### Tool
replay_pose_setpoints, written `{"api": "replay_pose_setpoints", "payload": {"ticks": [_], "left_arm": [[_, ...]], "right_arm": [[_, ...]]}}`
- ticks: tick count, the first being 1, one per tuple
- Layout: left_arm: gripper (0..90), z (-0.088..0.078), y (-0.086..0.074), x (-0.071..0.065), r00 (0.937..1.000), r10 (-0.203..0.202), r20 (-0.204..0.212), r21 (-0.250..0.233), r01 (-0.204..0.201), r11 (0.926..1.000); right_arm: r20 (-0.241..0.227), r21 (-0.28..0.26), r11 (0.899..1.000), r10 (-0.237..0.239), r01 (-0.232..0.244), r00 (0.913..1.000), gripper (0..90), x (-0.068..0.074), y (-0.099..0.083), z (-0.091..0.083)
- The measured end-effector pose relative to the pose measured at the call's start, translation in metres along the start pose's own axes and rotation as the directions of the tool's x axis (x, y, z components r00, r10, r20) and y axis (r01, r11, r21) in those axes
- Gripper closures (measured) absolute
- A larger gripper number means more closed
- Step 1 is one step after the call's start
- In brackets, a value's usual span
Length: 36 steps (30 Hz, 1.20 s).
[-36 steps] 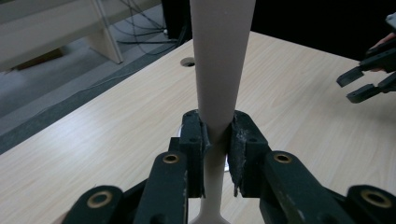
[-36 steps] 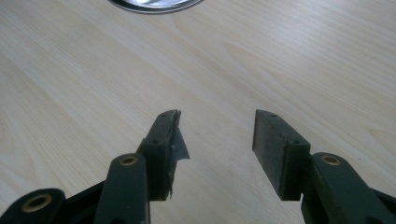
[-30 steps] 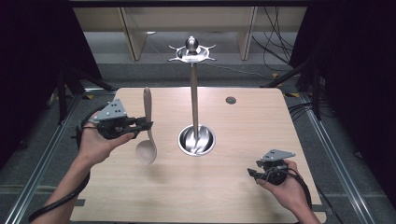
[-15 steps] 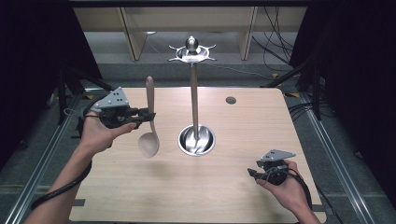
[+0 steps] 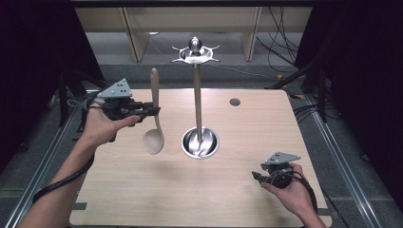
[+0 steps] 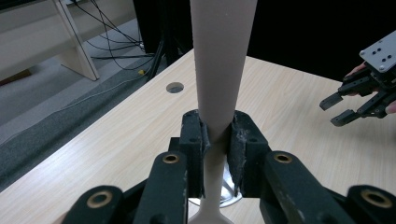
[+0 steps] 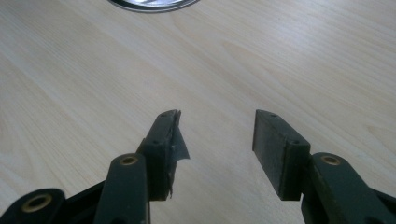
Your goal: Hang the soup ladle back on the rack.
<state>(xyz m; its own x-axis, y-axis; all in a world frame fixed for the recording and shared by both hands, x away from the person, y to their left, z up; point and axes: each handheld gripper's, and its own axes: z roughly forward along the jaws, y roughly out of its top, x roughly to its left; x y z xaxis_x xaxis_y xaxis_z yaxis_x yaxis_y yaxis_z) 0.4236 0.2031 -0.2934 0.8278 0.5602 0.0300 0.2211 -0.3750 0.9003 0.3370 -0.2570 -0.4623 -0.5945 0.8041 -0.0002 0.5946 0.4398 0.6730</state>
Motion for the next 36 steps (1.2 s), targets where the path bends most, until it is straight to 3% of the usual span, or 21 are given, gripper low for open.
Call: {"api": "replay_pose_setpoints", "payload": {"ticks": [4,7,10,36], "left_arm": [[76.1,0.001,0.004,0.001,1.0,0.005,0.007,0.006,-0.005,1.0],[76.1,0.003,0.006,0.002,0.9999,0.004,0.016,0.002,-0.004,1.0],[76.1,0.004,0.008,0.003,0.9998,0.006,0.021,0.002,-0.006,1.0],[76.0,0.015,0.021,0.013,0.9968,0.004,0.08,0.019,-0.005,0.9998]], "right_arm": [[-0.002,0.004,1.0,0.001,-0.001,1.0,51.6,0.0,0.0,0.0],[-0.018,0.017,0.999,0.046,-0.045,0.9988,51.6,0.003,0.001,-0.002],[-0.015,0.007,1.0,0.027,-0.027,0.9995,51.5,0.001,0.0,0.0],[-0.014,0.002,1.0,0.026,-0.026,0.9996,51.6,0.001,0.0,0.0]]}}
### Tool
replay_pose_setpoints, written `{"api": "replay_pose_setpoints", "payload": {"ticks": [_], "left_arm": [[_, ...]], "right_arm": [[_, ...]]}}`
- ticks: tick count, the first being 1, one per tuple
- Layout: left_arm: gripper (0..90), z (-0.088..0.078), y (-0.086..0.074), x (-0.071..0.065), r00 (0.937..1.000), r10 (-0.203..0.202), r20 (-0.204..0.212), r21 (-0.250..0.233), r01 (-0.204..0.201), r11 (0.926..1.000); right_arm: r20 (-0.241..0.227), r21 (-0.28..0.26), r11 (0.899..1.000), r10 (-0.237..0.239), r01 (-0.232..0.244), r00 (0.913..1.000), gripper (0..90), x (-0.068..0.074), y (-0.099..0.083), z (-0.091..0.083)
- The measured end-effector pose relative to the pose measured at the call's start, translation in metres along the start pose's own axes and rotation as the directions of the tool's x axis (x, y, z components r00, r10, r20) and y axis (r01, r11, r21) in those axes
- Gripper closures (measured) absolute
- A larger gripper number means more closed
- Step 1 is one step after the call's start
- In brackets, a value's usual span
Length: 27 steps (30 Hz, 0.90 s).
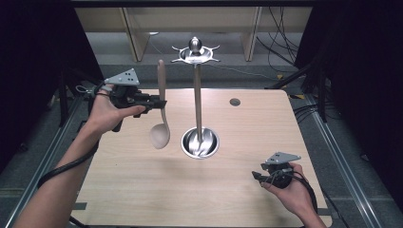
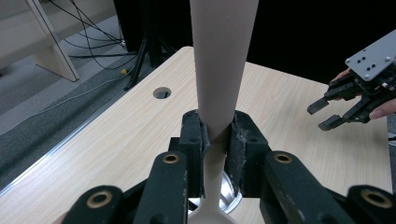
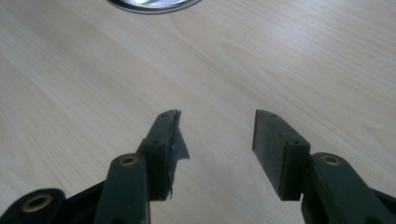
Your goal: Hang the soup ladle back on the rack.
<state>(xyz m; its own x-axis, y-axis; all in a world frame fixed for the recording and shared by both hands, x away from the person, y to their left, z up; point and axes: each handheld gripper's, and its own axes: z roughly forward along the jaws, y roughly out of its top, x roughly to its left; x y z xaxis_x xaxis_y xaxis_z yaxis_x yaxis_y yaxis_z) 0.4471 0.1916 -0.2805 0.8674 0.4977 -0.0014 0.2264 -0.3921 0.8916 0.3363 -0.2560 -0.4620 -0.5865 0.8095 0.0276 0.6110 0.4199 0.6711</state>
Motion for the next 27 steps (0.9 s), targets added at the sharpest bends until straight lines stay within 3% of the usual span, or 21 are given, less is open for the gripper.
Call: {"api": "replay_pose_setpoints", "payload": {"ticks": [27], "left_arm": [[76.0,0.005,0.01,0.002,0.9997,0.011,0.022,0.021,-0.011,0.9997]], "right_arm": [[0.006,0.0,1.0,-0.001,0.001,1.0,51.6,0.0,0.0,0.0]]}}
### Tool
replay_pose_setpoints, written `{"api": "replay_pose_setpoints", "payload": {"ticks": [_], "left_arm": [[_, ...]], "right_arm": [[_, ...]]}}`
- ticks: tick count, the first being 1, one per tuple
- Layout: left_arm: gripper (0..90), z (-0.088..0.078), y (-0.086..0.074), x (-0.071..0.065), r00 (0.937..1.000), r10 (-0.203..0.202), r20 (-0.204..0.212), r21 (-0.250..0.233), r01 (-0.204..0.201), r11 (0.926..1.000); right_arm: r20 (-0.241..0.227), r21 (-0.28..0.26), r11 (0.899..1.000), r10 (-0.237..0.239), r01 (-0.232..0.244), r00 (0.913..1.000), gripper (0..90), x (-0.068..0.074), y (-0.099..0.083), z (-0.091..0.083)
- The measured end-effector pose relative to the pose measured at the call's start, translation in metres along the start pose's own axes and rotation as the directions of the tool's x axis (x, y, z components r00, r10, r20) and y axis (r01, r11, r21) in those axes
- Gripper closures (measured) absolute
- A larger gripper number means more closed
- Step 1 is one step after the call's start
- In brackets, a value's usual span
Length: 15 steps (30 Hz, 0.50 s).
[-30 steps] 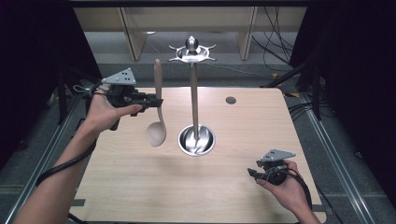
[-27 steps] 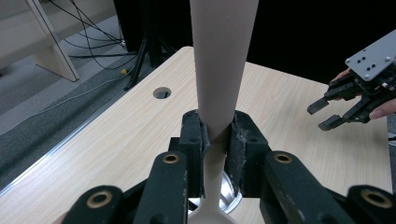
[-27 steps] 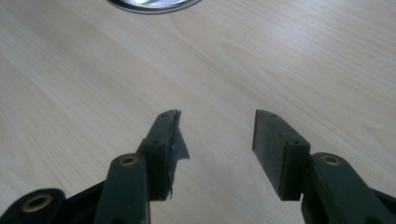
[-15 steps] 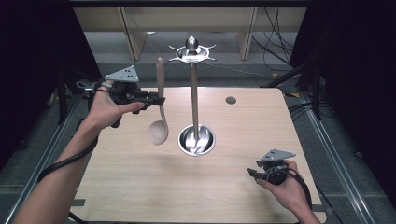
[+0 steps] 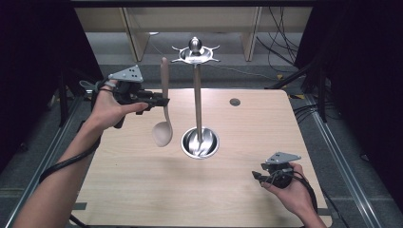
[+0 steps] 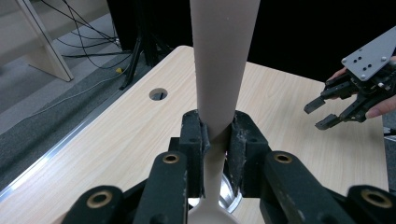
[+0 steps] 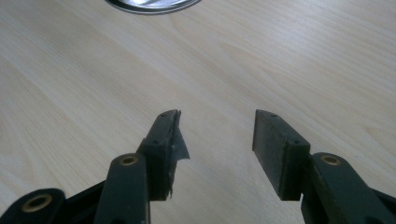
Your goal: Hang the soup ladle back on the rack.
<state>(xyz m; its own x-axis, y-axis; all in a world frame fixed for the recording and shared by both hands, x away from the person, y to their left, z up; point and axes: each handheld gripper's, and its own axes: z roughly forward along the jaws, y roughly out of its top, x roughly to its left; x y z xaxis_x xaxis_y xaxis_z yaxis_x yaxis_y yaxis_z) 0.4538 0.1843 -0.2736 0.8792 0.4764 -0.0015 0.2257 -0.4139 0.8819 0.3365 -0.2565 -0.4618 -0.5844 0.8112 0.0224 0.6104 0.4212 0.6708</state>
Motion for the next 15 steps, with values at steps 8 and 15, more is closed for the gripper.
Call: {"api": "replay_pose_setpoints", "payload": {"ticks": [8,15], "left_arm": [[76.0,0.0028,0.0005,0.001,0.9999,-0.006,0.013,0.005,0.005,1.0],[76.0,0.005,0.0011,0.0009,0.9999,-0.004,0.014,0.006,0.004,1.0]], "right_arm": [[0.002,0.001,1.0,-0.006,0.006,1.0,51.6,-0.0007,0.0002,-0.0003],[0.001,0.01,1.0,-0.016,0.016,0.9999,51.5,-0.002,0.0008,-0.0015]]}}
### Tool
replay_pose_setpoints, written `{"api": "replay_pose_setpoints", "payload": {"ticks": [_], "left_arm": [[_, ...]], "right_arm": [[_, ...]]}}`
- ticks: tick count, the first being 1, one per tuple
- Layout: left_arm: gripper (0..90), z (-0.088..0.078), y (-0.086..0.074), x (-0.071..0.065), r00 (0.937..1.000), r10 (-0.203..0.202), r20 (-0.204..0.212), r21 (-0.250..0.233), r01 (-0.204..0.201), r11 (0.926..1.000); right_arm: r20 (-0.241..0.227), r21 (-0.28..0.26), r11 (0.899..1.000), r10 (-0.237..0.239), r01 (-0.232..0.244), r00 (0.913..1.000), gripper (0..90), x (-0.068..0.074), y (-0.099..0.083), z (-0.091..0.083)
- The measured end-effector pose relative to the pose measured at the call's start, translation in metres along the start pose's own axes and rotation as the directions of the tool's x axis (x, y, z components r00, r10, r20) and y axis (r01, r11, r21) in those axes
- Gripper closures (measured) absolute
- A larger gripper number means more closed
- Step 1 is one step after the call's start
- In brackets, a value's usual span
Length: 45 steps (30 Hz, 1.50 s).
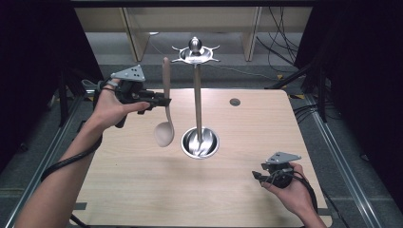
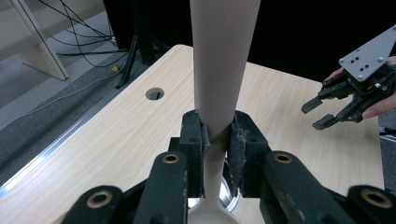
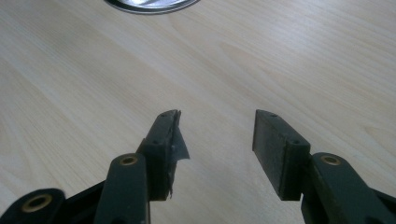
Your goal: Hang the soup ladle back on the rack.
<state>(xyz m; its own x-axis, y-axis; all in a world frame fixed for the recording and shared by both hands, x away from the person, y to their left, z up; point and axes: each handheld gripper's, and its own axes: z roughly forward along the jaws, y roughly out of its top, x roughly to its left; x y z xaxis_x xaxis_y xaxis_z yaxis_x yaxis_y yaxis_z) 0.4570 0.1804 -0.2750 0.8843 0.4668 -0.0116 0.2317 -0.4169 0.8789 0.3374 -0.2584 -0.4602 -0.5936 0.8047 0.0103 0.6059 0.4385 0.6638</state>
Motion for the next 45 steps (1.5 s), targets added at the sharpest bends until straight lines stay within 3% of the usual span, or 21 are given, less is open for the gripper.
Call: {"api": "replay_pose_setpoints", "payload": {"ticks": [1,7,8,9,13,15,24,25,28,36,37,45], "left_arm": [[76.0,0.0004,0.0002,0.0,1.0,-0.002,0.0,0.0,0.002,1.0],[76.0,0.0014,0.0012,0.0013,0.9999,-0.004,0.011,-0.007,0.004,1.0],[76.0,0.0012,0.0016,0.0014,1.0,-0.004,0.009,-0.002,0.004,1.0],[76.0,0.0015,0.0017,0.002,0.9999,-0.004,0.014,-0.003,0.004,1.0],[76.0,0.0023,0.0023,0.0026,0.9999,-0.005,0.016,-0.004,0.005,1.0],[76.0,0.0028,0.0023,0.0023,0.9999,-0.005,0.015,-0.003,0.005,1.0],[76.0,0.0035,0.0038,0.0034,0.9999,-0.002,0.015,0.002,0.002,1.0],[76.0,0.0037,0.0038,0.0037,0.9998,-0.003,0.021,0.001,0.003,1.0],[76.0,0.0043,0.0036,0.004,0.9998,-0.002,0.021,0.002,0.002,1.0],[76.0,0.006,0.0054,0.0028,0.9998,0.001,0.022,0.01,-0.001,1.0],[76.0,0.0063,0.0056,0.0028,0.9998,0.003,0.021,0.01,-0.003,0.9999],[76.0,0.0081,0.0067,0.0032,0.9997,0.003,0.023,0.015,-0.004,0.9999]], "right_arm": [[-0.003,0.006,1.0,0.026,-0.026,0.9996,51.5,0.0023,-0.0003,-0.0004],[-0.001,0.003,1.0,0.017,-0.017,0.9998,51.5,0.0016,-0.0003,-0.0004],[-0.002,-0.003,0.999,0.033,-0.033,0.9994,51.3,0.0022,-0.0005,-0.0001],[0.003,-0.006,1.0,0.007,-0.007,1.0,51.3,-0.0001,-0.0002,0.0],[0.005,-0.008,1.0,0.009,-0.009,0.9999,51.1,0.0,-0.0002,-0.0001],[0.002,-0.002,0.999,0.042,-0.042,0.9991,51.1,0.0027,-0.0005,-0.0006],[0.0,-0.003,0.999,0.035,-0.035,0.9994,51.1,0.0019,-0.0006,-0.0004],[0.006,-0.006,1.0,0.011,-0.011,0.9999,51.2,0.0,-0.0003,-0.0003],[0.003,-0.001,0.999,0.04,-0.04,0.9992,51.2,0.0026,-0.0006,-0.0006],[0.002,-0.003,1.0,0.029,-0.029,0.9996,51.2,0.0012,-0.0005,-0.0003],[0.007,-0.006,1.0,0.009,-0.009,0.9999,51.3,-0.0003,-0.0003,-0.0002],[0.003,-0.002,1.0,0.029,-0.029,0.9996,51.3,0.0011,-0.0006,-0.0004]]}}
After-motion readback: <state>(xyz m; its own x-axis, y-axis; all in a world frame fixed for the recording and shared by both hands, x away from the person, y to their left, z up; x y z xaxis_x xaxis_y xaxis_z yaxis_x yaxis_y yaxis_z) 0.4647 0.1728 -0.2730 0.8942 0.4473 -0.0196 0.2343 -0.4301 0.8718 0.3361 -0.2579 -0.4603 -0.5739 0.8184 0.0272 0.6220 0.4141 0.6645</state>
